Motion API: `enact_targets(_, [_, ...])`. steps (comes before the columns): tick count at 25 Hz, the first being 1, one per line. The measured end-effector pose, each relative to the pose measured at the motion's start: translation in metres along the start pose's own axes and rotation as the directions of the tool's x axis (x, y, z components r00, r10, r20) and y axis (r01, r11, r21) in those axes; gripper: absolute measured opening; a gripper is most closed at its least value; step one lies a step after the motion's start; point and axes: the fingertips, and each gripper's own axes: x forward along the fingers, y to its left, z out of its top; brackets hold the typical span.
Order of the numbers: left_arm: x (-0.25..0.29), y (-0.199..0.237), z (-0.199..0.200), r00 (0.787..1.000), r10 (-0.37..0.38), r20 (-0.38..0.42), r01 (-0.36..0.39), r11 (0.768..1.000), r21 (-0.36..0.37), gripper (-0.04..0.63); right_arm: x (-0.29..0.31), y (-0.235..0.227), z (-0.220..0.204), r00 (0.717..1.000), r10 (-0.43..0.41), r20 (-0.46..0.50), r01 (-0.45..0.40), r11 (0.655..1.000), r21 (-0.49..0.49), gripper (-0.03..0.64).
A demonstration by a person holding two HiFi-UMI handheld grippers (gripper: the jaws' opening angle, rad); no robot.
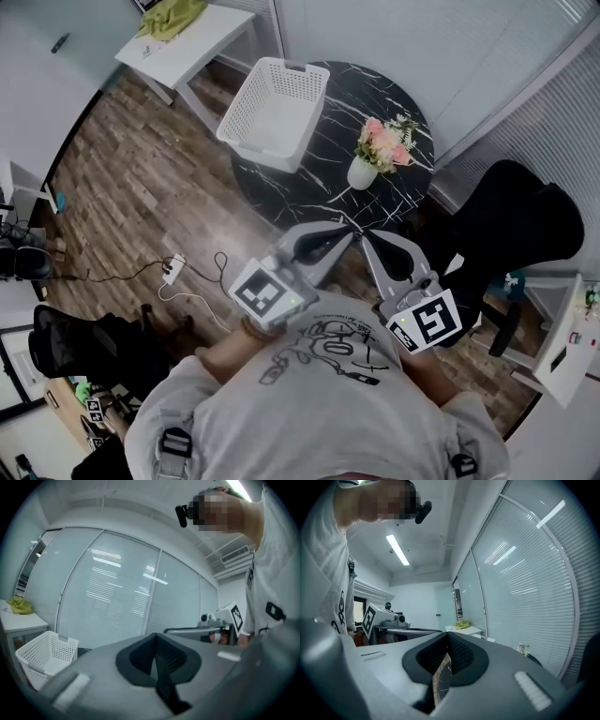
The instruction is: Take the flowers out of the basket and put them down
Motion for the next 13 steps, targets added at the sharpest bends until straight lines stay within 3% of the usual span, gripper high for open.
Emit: enact_targets(13, [0.015, 0.010, -0.002, 1.000, -0.010, -0.017, 0.010, 1.000, -0.001, 0.002, 0.005, -0.018, -0.002, 0.999, -0.032, -0.007, 0.032, 0.999, -0.010, 0.006])
